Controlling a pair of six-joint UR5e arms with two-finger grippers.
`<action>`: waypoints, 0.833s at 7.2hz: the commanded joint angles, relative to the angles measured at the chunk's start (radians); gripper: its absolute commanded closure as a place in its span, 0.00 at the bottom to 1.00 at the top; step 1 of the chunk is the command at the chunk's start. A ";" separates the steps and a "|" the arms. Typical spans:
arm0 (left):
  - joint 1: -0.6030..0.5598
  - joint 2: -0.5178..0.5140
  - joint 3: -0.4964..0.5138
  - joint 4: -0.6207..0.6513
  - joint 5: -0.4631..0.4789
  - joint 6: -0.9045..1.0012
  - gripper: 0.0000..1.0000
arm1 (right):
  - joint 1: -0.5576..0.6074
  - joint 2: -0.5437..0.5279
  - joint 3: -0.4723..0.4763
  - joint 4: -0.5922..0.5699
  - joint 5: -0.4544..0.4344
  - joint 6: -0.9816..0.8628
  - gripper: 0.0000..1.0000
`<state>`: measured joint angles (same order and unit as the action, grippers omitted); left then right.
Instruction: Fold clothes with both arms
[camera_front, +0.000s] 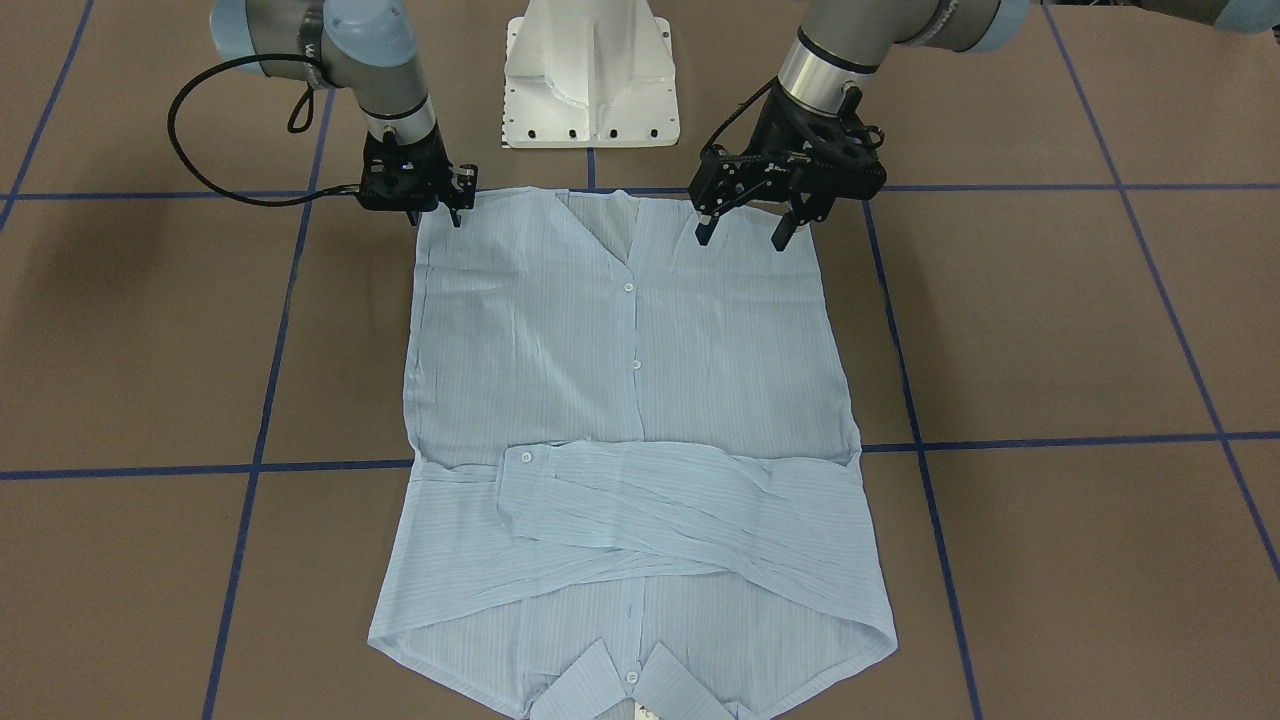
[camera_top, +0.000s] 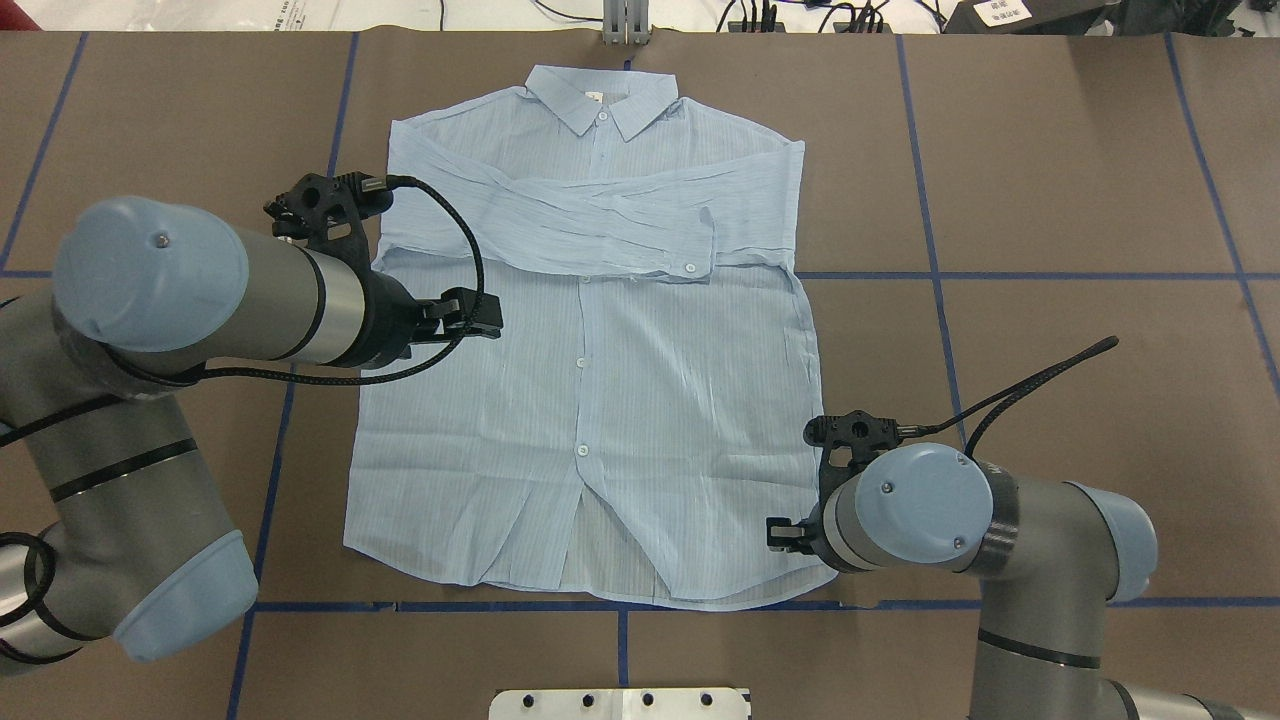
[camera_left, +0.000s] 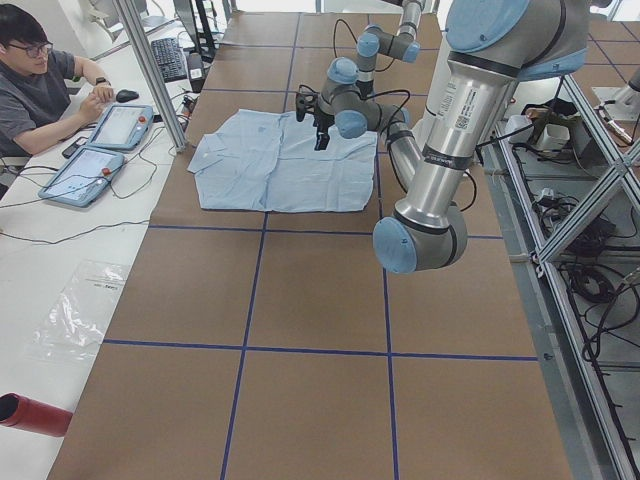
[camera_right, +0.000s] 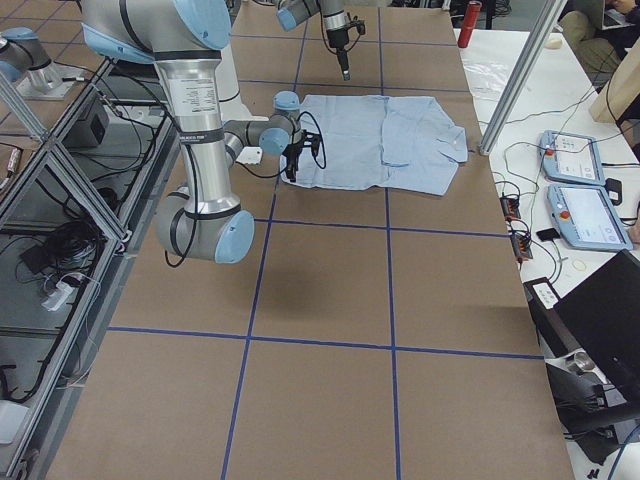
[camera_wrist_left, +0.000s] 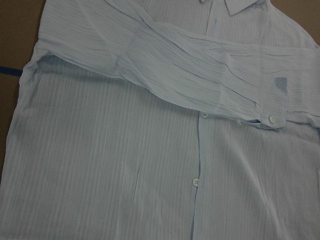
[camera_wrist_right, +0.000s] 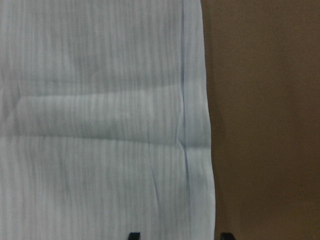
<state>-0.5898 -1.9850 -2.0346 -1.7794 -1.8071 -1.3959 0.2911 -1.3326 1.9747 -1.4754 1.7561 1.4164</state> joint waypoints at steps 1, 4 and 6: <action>0.001 0.000 0.000 0.000 0.000 0.000 0.01 | 0.000 -0.010 -0.002 -0.002 0.000 0.000 0.38; 0.001 0.000 0.000 0.000 0.000 -0.002 0.01 | 0.000 -0.016 -0.004 -0.002 0.002 0.000 0.45; 0.001 0.000 -0.001 0.000 0.000 -0.002 0.01 | 0.000 -0.017 -0.004 -0.002 0.003 0.000 0.65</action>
<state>-0.5890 -1.9850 -2.0343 -1.7794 -1.8070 -1.3965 0.2915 -1.3486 1.9712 -1.4772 1.7587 1.4158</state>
